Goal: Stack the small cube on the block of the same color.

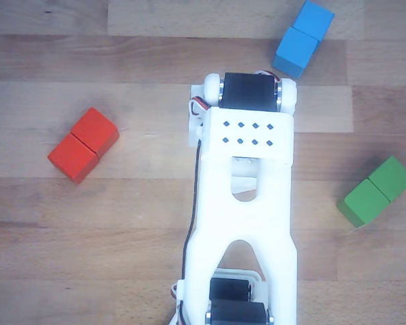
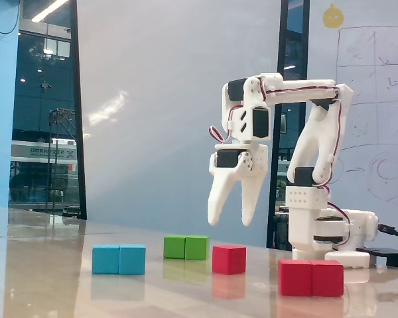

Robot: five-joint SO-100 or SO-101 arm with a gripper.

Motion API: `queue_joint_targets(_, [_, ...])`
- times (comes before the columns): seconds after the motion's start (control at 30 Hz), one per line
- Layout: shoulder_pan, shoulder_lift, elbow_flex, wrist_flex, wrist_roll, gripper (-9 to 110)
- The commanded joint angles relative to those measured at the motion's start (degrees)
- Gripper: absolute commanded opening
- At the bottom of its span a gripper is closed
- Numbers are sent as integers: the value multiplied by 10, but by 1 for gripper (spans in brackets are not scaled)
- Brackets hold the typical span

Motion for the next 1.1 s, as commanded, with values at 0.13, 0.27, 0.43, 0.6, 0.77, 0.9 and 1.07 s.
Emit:
queue_joint_targets(0.13, [3, -6, 40, -73, -4, 35])
queue_joint_targets(0.27, [3, -6, 90, -121, -2, 34])
queue_joint_targets(0.43, [3, -6, 120, -158, 1, 33])
queue_joint_targets(0.6, [3, -6, 130, -174, -2, 33])
queue_joint_targets(0.77, [3, -32, 127, -178, -3, 33])
queue_joint_targets(0.9, [3, -45, 124, -178, -3, 33])
queue_joint_targets(1.07, [3, -63, 130, -204, -4, 33])
